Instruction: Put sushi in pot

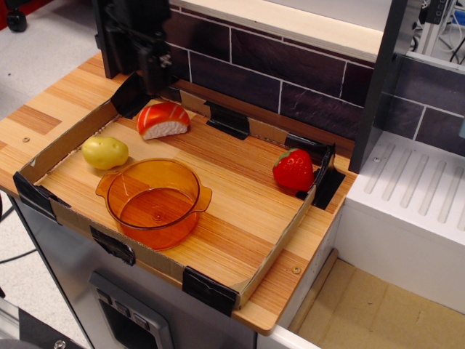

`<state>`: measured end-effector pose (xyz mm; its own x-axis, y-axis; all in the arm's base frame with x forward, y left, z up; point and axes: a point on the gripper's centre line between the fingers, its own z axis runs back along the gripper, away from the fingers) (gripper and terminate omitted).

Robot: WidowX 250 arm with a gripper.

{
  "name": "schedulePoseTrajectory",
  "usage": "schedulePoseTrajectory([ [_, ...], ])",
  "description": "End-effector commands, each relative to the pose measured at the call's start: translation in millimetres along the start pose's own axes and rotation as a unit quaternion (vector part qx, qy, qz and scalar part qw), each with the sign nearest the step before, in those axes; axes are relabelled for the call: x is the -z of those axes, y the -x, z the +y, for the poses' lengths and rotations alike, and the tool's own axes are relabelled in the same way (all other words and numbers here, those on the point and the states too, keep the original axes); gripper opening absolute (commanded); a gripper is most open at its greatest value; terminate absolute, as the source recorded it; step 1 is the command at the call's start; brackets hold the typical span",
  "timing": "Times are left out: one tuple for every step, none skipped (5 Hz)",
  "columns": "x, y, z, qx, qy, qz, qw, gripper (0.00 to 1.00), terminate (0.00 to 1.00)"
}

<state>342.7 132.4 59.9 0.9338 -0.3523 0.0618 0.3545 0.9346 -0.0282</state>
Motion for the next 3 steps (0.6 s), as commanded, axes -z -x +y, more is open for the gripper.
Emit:
schedulePoseTrajectory([
  [16,-8,-12,0.043,-0.042,-0.028,0.9978,1.00,0.00],
  [32,-5,-10,0.038,-0.050,-0.005,0.9980,1.00,0.00],
  [42,-7,-12,0.040,-0.052,0.000,0.9978,1.00,0.00],
])
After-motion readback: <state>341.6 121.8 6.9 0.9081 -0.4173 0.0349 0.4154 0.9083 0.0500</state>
